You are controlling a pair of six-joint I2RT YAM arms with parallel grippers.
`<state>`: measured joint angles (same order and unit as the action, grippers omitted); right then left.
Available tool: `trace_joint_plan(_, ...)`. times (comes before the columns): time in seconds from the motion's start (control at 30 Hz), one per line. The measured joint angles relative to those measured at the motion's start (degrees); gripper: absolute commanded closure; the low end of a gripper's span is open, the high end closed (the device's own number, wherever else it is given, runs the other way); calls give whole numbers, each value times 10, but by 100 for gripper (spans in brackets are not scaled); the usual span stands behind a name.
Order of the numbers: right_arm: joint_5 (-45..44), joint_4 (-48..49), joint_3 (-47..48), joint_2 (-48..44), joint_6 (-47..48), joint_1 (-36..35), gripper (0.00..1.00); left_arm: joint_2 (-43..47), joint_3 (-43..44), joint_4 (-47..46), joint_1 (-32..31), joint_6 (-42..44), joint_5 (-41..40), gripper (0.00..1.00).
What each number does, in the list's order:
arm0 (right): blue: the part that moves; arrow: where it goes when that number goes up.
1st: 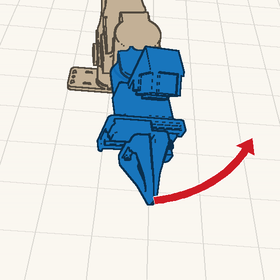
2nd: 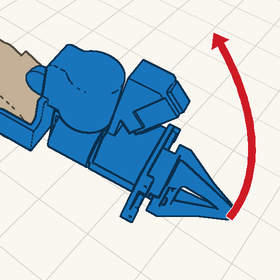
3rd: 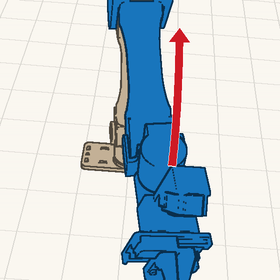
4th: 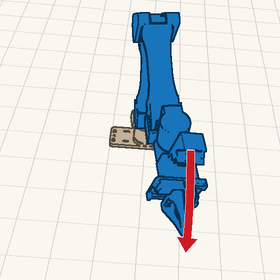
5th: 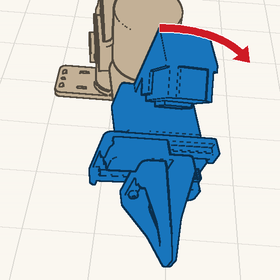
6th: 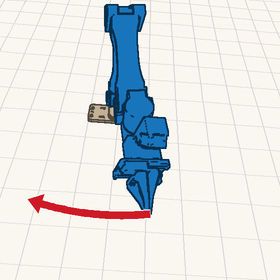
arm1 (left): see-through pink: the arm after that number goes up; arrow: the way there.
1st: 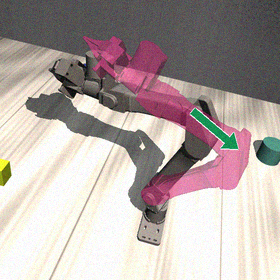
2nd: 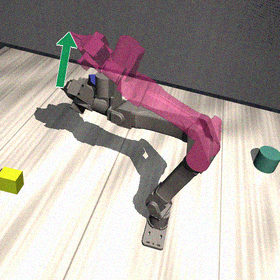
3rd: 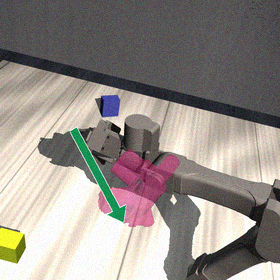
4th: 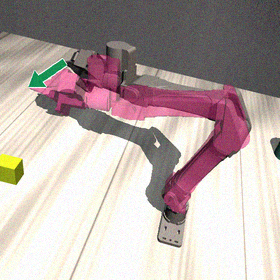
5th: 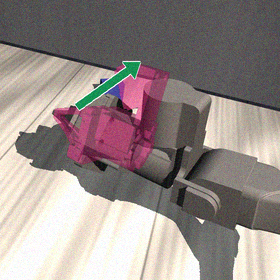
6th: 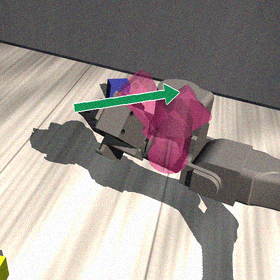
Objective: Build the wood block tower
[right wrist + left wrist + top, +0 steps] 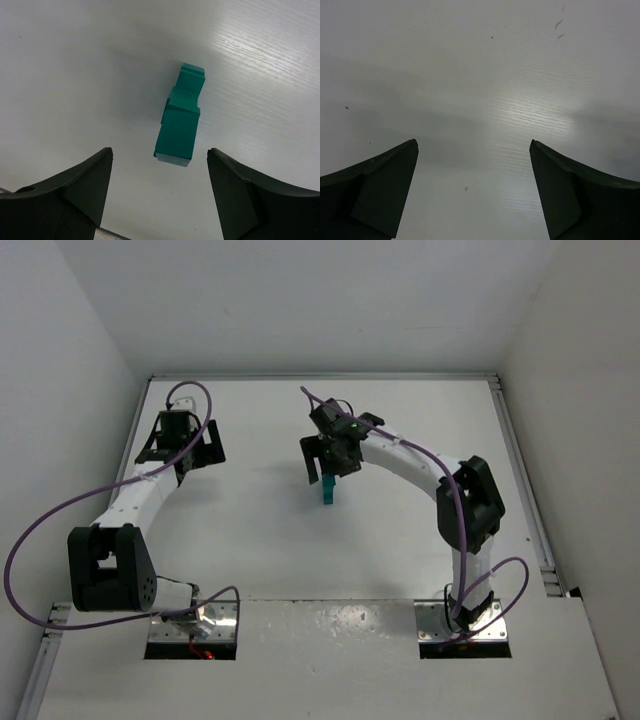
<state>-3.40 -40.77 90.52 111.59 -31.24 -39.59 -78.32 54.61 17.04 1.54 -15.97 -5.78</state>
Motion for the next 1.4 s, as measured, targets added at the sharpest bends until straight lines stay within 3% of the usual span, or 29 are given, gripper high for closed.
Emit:
trace_joint_plan(0.23,4,9,-9,-17,50,-12,11,0,0,0,0,0,2,0)
trace_joint_plan(0.37,-12,31,-48,-63,85,-21,12,0,0,0,0,0,3,0)
trace_joint_plan(0.47,-31,47,-85,-113,107,-22,33,0,0,0,0,5,4,0)
trace_joint_plan(0.6,-39,69,-128,-178,107,12,71,0,0,0,0,11,6,0)
trace_joint_plan(0.63,-39,73,-139,-191,102,30,85,0,0,0,0,13,7,0)
trace_joint_plan(0.73,-41,73,-158,-199,87,83,100,0,0,0,0,15,13,0)
trace_joint_plan(0.9,-19,70,-199,-180,57,120,100,0,0,0,0,17,35,0)
trace_joint_plan(1.23,56,82,-205,-106,13,105,96,0,15,2,1,37,90,0)
trace_joint_plan(1.4,66,86,-192,-92,6,94,83,-6,15,5,0,39,101,0)
